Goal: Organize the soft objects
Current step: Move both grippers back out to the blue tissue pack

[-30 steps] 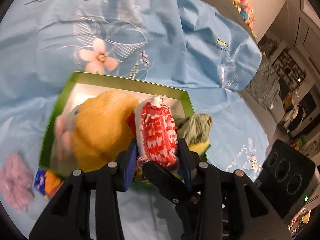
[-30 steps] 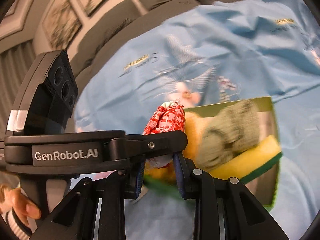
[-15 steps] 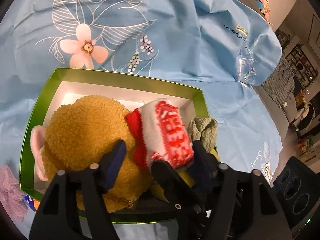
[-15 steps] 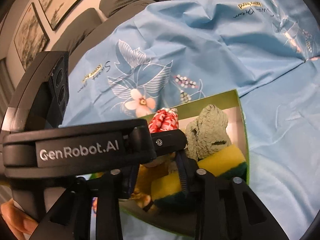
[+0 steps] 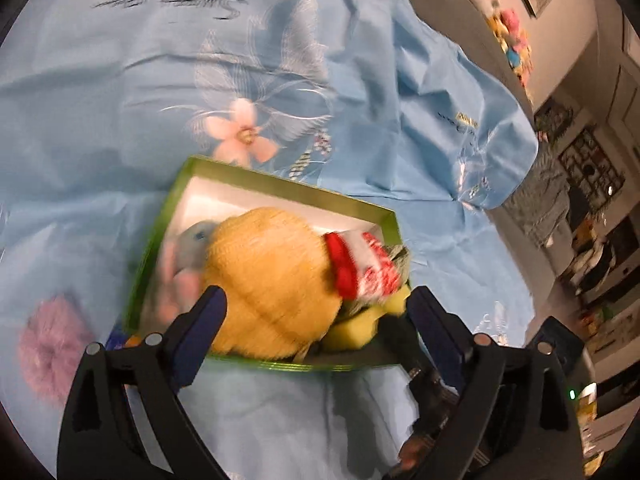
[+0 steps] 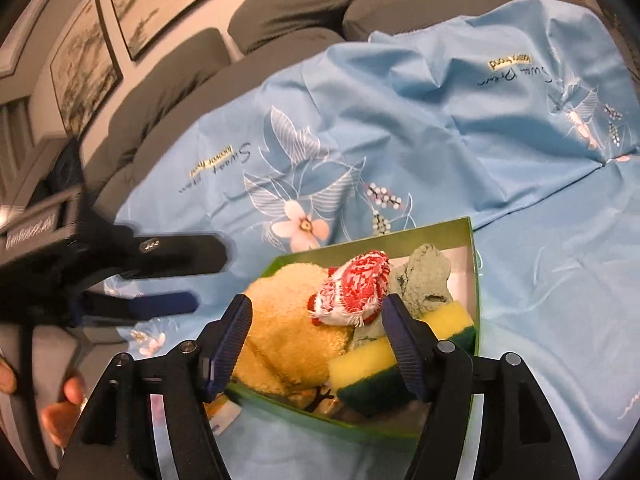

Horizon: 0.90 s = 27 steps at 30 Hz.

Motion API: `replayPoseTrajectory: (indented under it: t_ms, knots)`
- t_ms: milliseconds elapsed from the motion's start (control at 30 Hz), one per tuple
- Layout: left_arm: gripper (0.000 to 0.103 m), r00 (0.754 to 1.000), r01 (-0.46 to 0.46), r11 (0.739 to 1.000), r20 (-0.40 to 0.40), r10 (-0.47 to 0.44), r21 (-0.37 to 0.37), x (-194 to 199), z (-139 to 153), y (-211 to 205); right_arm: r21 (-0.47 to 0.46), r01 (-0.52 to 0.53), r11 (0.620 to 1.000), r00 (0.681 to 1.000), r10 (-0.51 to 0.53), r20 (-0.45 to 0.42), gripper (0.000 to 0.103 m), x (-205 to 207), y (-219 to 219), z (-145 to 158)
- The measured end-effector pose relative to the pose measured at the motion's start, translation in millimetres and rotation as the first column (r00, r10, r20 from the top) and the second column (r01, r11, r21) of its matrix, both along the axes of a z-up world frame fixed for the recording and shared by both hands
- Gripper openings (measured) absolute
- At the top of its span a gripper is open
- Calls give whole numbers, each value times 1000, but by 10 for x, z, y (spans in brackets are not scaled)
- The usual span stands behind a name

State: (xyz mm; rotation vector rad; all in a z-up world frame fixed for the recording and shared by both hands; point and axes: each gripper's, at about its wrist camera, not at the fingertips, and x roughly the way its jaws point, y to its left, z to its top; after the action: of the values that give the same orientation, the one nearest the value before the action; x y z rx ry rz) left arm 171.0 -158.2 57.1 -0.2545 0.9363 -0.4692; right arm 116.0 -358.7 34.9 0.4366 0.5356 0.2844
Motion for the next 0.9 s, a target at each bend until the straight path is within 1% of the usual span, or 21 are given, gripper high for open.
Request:
replayPoseTrajectory:
  t_ms: [133,167,200,267,333,433,500,533,633,767,833,867,900]
  knots:
    - [93,997,-80,997,5,80,-11,-204,6,411,-2,-25,1000,1000,25,19,68,-89,82,50]
    - [94,995,-97,995,2,98,-19,-254,-9,509,-8,-42,999,999,43,17,68,-102,133,53]
    - [103,993,-115,993,-3,115,-32,-314,-38,614,-16,-64,998,998,64,13,69,-112,190,52]
    - [102,989,-147,988,-14,147,-49,-432,-113,793,-41,-114,993,993,115,6,69,-145,323,43]
    - [102,985,-174,983,-28,173,-62,-554,-233,975,-78,-169,983,986,169,0,69,-183,479,31]
    - [102,978,-203,977,-71,198,-70,-648,-427,1157,-126,-274,954,962,273,-24,69,-254,778,-14]
    - [102,971,-225,971,-104,216,-81,-699,-582,1279,-144,-323,935,946,320,-45,69,-283,936,-60]
    - [102,968,-233,969,-116,223,-86,-712,-645,1327,-159,-348,924,938,341,-66,69,-288,1048,-99]
    - [102,963,-245,963,-145,228,-113,-756,-845,1464,-209,-380,901,924,363,-115,69,-285,1291,-202]
    - [102,969,-231,957,-128,210,-178,-773,-971,1588,-249,-433,866,899,398,-181,69,-265,1569,-372]
    - [102,973,-219,957,-113,200,-192,-728,-1018,1618,-257,-449,856,891,407,-201,69,-248,1654,-438]
    - [102,973,-218,955,-116,198,-199,-698,-1048,1633,-259,-451,854,889,407,-208,69,-233,1668,-459]
    - [102,974,-211,951,-127,186,-224,-640,-1084,1639,-261,-453,852,888,406,-217,69,-214,1689,-490]
